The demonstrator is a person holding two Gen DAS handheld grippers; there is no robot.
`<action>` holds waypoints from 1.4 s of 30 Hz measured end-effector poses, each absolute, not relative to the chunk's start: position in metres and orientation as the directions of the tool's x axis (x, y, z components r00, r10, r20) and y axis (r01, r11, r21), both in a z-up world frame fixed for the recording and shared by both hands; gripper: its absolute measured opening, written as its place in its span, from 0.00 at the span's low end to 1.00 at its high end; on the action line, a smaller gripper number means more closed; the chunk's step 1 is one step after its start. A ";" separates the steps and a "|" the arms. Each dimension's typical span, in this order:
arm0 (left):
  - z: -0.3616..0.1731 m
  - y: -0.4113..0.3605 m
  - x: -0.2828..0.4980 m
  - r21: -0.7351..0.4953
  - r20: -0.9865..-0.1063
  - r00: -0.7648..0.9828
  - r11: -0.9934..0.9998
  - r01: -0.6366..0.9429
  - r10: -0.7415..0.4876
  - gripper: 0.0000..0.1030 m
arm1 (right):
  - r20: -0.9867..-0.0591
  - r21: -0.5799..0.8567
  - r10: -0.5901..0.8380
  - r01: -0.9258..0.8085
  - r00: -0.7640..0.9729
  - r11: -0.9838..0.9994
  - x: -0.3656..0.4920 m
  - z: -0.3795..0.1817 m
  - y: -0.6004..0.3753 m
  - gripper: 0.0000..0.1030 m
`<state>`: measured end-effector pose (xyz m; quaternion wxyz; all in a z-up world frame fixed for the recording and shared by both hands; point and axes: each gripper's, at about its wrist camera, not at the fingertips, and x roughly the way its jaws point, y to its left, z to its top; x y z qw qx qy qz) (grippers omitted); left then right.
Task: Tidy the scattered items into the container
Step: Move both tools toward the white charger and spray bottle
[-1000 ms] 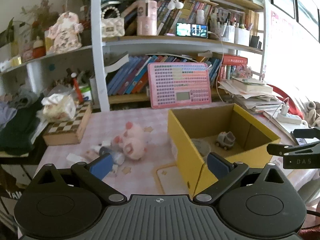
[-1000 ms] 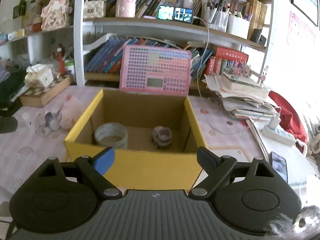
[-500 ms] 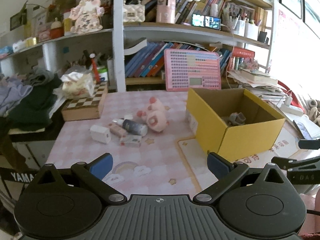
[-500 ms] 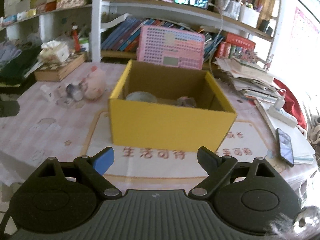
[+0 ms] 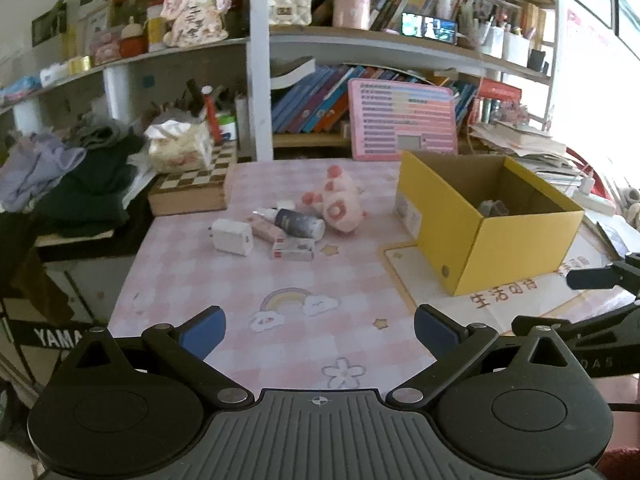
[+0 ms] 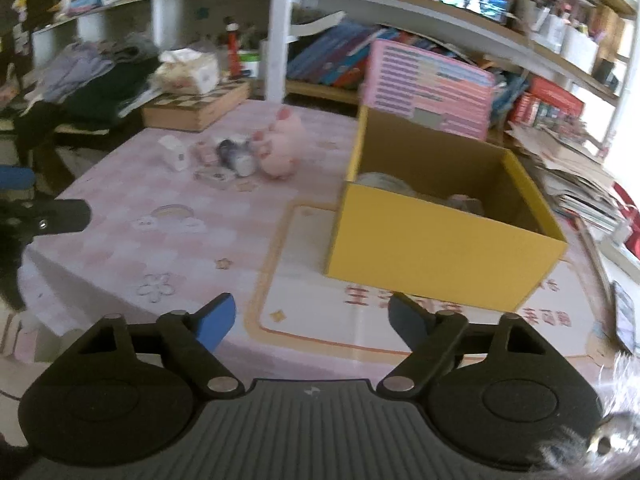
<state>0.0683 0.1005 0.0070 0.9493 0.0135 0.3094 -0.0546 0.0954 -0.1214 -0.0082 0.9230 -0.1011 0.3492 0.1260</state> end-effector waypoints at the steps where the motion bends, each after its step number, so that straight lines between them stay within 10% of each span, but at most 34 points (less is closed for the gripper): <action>1: 0.007 0.102 0.068 -0.003 -0.589 0.803 0.994 0.107 -0.089 0.99 | -0.674 -0.099 0.168 -0.313 0.719 0.944 0.097 -0.009 -0.117 0.74; 7: 0.005 0.110 0.070 0.013 -0.587 0.806 0.995 0.100 -0.073 0.98 | -0.688 -0.070 0.203 -0.342 0.697 0.937 0.106 -0.010 -0.099 0.58; 42: -0.012 0.152 0.205 0.027 -0.589 0.804 0.997 -0.078 0.079 0.97 | -0.721 0.056 0.351 -0.455 0.597 0.889 0.258 -0.020 -0.033 0.54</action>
